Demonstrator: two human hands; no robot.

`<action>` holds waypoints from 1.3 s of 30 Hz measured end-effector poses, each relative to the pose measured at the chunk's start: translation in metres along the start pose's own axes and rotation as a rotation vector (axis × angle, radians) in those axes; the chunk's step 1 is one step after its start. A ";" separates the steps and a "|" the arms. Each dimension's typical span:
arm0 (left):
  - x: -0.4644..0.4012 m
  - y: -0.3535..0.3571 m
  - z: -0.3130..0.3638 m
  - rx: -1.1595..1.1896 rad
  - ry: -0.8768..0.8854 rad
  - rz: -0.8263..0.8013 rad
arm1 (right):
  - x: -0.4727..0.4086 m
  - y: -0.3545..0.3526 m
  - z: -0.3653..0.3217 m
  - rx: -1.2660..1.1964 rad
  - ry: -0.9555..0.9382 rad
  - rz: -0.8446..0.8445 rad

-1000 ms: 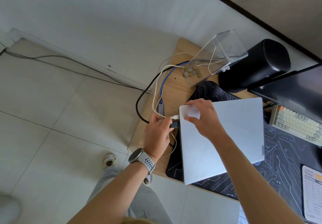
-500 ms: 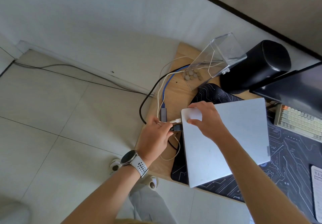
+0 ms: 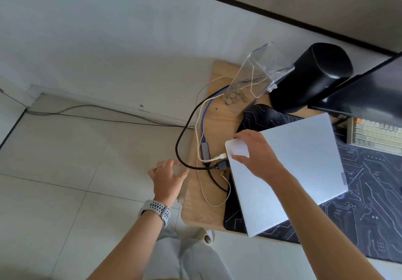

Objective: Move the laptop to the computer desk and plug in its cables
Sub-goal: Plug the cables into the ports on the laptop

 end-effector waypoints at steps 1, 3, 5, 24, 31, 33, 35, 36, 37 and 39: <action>-0.002 0.004 0.002 0.021 -0.006 -0.031 | 0.004 0.000 -0.004 0.021 -0.001 0.038; -0.003 0.008 0.011 0.074 -0.023 -0.053 | 0.015 -0.005 -0.015 0.014 -0.018 0.193; 0.000 0.009 0.018 0.209 -0.097 -0.059 | 0.030 -0.011 -0.030 -0.058 -0.054 0.349; 0.010 0.021 0.029 0.581 -0.134 -0.104 | 0.063 0.111 -0.052 0.051 0.245 -0.033; 0.016 0.023 0.034 0.570 0.034 -0.239 | 0.067 0.110 -0.053 0.038 0.334 0.055; 0.018 0.023 0.035 0.487 0.076 -0.247 | 0.065 0.118 -0.056 0.091 0.287 0.009; 0.018 0.025 0.032 0.460 0.093 -0.241 | 0.062 0.120 -0.062 0.116 0.262 -0.004; 0.017 0.026 0.031 0.471 0.096 -0.228 | 0.060 0.118 -0.065 0.117 0.249 0.017; 0.017 0.027 0.029 0.487 0.093 -0.225 | 0.058 0.117 -0.067 0.110 0.246 0.038; 0.019 0.027 0.025 0.492 0.072 -0.223 | 0.057 0.116 -0.071 0.084 0.241 0.052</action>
Point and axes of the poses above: each hand's wrist, its own x-axis away from the middle knuckle, its own y-axis out of the palm, z = x × y, the point moved 6 cm from there along -x, towards the middle knuckle, and after that the axes turned 3 degrees about -x, right-handed, at the moved point
